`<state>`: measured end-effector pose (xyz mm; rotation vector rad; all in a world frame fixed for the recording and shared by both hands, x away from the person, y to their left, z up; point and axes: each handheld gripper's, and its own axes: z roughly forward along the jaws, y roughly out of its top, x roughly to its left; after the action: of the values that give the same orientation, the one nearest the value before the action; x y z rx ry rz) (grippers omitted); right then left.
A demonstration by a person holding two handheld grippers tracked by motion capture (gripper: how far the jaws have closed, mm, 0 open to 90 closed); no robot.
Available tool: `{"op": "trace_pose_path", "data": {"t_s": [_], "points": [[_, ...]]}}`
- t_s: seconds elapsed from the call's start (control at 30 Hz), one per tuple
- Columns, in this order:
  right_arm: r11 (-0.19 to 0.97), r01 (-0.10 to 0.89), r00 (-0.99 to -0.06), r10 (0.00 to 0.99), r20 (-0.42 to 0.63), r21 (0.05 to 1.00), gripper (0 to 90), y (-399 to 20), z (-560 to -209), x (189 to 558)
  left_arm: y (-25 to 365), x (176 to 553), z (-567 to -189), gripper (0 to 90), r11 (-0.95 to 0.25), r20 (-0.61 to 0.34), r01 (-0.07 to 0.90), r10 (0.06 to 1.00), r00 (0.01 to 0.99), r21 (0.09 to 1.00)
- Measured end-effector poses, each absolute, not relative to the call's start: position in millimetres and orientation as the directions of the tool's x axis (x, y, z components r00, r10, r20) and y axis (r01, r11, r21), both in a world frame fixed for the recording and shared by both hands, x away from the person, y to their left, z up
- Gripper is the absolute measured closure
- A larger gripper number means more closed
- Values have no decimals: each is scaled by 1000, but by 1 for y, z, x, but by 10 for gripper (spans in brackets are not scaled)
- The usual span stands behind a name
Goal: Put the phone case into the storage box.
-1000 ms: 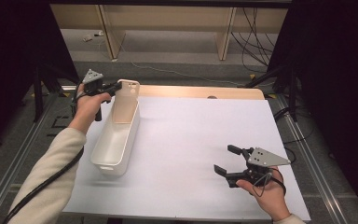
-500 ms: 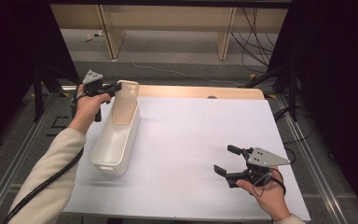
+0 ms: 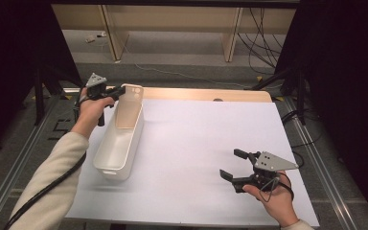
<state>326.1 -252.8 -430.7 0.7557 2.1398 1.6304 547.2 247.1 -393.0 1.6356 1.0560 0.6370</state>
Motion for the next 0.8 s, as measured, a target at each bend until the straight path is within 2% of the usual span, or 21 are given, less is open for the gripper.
{"op": "trace_pose_path", "data": {"t_s": [0.8], "points": [[196,210,-799,599,52,958,139,-252,-431,326,250,548,-399,800,-57,-115,346,882,457,936]]}}
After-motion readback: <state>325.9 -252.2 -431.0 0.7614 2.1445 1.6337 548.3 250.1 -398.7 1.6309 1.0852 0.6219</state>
